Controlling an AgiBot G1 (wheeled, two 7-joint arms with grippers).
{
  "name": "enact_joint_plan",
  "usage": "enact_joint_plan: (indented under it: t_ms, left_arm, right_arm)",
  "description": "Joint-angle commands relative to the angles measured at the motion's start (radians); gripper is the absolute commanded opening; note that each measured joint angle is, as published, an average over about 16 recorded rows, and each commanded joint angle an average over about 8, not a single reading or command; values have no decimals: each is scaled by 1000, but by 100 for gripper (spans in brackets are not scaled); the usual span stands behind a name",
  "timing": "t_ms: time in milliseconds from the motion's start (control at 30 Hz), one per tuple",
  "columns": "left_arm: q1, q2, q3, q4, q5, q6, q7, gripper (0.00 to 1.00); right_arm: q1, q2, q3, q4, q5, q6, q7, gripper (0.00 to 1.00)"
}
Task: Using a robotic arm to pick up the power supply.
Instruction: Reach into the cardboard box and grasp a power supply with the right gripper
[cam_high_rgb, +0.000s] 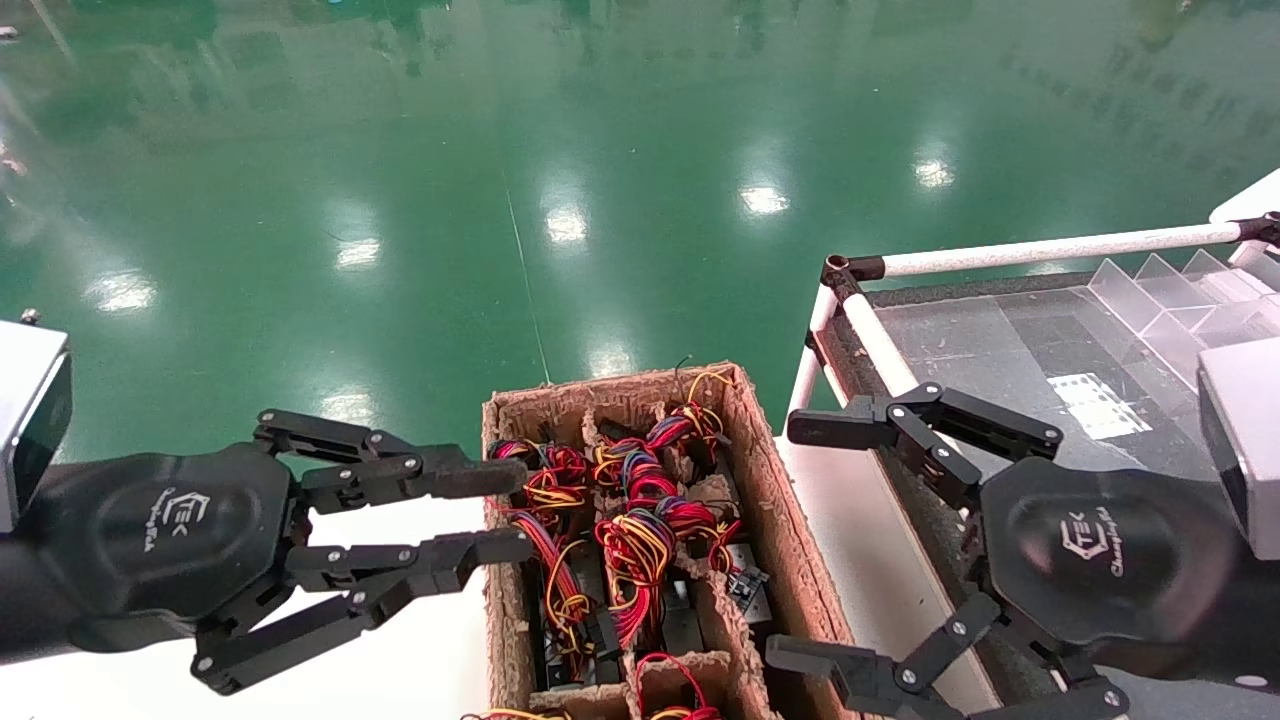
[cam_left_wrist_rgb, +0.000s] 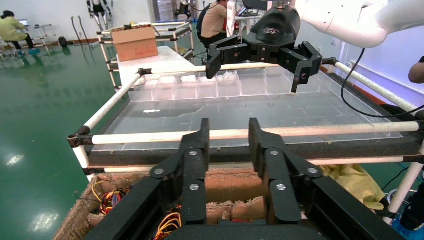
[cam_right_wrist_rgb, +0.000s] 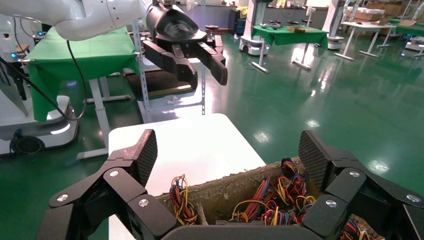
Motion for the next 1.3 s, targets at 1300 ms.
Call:
enact_joint_plan:
  t_ms: [1300]
  left_arm:
    - [0, 0, 0, 1, 0, 0, 0, 100]
  right_arm:
    - [268, -291, -290, -402, -555, 191, 49, 74]
